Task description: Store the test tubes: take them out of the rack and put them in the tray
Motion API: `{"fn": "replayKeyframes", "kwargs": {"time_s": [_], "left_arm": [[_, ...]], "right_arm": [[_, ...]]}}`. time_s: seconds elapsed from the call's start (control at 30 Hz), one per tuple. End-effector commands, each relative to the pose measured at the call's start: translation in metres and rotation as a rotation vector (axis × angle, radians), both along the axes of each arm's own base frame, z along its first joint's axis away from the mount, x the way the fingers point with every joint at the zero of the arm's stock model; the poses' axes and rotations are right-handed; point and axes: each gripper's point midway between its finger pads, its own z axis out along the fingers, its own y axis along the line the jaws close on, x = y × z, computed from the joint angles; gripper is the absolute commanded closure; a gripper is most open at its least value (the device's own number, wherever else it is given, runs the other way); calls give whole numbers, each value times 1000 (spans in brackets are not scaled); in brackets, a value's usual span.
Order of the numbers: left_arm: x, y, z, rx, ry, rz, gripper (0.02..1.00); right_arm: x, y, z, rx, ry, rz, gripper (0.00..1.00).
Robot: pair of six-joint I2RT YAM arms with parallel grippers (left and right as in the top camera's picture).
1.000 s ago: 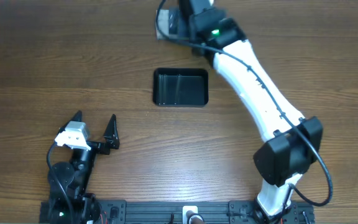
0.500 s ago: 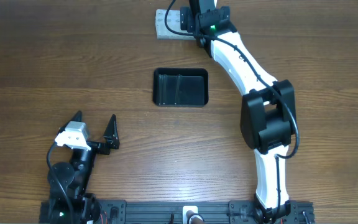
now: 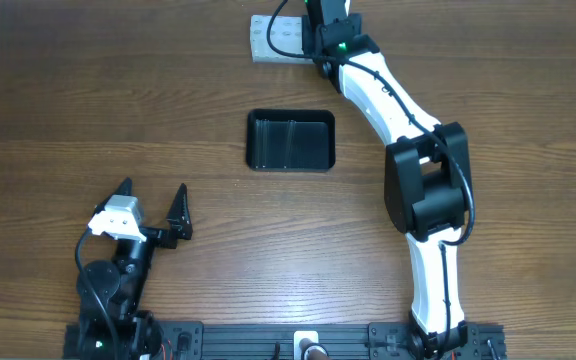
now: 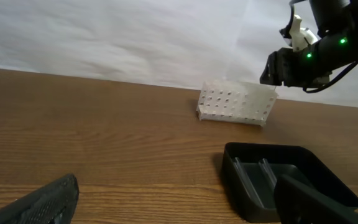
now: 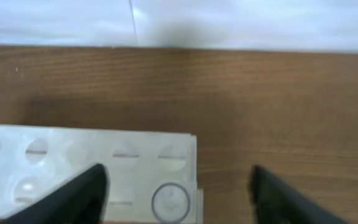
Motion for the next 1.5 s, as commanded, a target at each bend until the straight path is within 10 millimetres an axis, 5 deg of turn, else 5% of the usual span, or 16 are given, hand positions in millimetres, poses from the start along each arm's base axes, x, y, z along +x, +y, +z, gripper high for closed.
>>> {"fn": "replayKeyframes", "kwargs": {"time_s": [0.03,0.57,1.0,1.17,1.33,1.37,1.5], "left_arm": [[0,-1,-1,10,-3,-8,18],[0,-1,-1,10,-3,-8,18],[0,-1,-1,10,-3,-8,18],[0,-1,-1,10,-3,-8,20],[0,-1,-1,10,-3,-8,18],[0,-1,-1,10,-3,-8,18],[0,-1,-1,10,-3,-8,20]], "right_arm": [[1,-4,-10,-9,15,-11,511],[1,-4,-11,-9,17,-11,807],[3,-1,8,2,-12,-6,864],[-2,0,63,30,-88,-3,866],[-25,0,158,83,-226,10,877],[-39,1,195,106,-283,20,882],[-67,3,244,142,-342,36,888]]}}
